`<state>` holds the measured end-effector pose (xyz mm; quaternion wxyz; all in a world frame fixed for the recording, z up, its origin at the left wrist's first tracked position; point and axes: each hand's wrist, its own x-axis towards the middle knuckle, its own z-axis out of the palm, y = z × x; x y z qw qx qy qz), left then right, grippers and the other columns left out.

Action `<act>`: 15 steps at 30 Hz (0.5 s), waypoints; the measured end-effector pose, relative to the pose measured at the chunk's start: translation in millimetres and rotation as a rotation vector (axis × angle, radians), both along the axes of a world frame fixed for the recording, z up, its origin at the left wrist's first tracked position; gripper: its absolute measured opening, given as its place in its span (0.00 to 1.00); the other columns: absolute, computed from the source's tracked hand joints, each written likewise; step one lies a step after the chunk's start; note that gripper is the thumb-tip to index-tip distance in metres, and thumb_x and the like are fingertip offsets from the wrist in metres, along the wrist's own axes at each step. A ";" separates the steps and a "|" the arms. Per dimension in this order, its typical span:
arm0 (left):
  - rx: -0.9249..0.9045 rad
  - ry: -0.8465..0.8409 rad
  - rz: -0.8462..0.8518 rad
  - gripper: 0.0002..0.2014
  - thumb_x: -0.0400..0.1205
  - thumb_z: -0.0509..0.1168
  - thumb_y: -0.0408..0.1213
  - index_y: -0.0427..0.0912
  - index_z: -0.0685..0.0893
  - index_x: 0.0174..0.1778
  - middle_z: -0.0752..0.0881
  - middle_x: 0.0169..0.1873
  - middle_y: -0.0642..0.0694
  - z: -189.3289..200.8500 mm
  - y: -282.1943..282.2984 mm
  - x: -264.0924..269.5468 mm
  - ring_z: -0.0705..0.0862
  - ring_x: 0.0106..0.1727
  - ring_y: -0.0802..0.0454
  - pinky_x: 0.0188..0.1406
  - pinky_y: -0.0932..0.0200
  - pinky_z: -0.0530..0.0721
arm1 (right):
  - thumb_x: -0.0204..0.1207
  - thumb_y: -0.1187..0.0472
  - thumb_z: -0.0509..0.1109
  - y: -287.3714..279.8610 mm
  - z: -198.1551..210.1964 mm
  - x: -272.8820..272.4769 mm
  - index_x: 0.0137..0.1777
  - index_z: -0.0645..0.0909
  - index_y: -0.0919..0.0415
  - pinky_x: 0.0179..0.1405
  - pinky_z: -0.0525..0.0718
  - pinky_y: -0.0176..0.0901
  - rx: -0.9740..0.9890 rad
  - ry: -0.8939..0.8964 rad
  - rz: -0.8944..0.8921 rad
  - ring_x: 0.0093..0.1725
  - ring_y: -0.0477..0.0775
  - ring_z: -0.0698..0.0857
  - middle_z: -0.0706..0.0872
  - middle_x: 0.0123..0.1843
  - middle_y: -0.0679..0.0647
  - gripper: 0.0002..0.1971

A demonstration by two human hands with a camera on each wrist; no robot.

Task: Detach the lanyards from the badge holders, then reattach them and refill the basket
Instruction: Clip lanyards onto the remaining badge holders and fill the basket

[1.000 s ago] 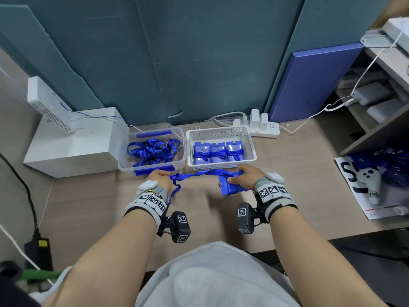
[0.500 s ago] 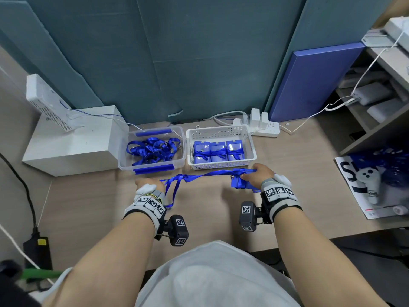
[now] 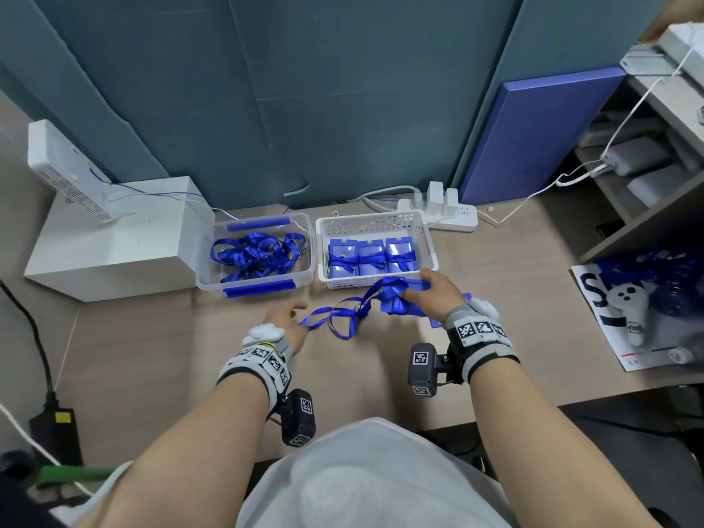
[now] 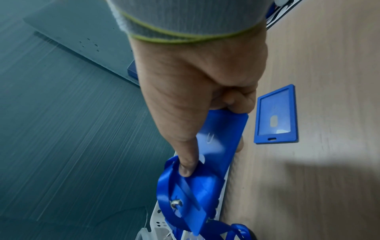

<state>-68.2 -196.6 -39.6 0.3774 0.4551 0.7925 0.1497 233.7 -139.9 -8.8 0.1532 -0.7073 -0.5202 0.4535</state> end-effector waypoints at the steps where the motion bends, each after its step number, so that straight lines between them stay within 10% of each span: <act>1: 0.012 -0.009 -0.079 0.20 0.74 0.74 0.34 0.58 0.85 0.60 0.85 0.57 0.43 -4.2 -0.8 8.6 0.86 0.49 0.46 0.45 0.57 0.83 | 0.56 0.36 0.75 -1.2 -0.5 -0.5 0.50 0.84 0.50 0.61 0.87 0.55 0.000 0.016 -0.003 0.51 0.55 0.90 0.92 0.49 0.47 0.25; 8: -0.139 0.305 -0.516 0.32 0.66 0.74 0.47 0.62 0.76 0.68 0.75 0.63 0.46 -12.2 2.5 58.3 0.82 0.61 0.40 0.59 0.49 0.83 | 0.72 0.51 0.78 -33.7 -3.0 15.7 0.41 0.78 0.52 0.41 0.77 0.43 -0.005 -0.016 -0.033 0.39 0.50 0.81 0.83 0.36 0.42 0.11; 15: -0.152 0.226 -0.399 0.05 0.80 0.63 0.41 0.52 0.82 0.49 0.87 0.46 0.43 -36.0 -0.7 77.6 0.88 0.46 0.39 0.45 0.51 0.86 | 0.69 0.47 0.77 -56.1 -32.4 45.1 0.48 0.77 0.59 0.44 0.79 0.49 -0.078 -0.066 -0.064 0.40 0.55 0.79 0.83 0.40 0.54 0.19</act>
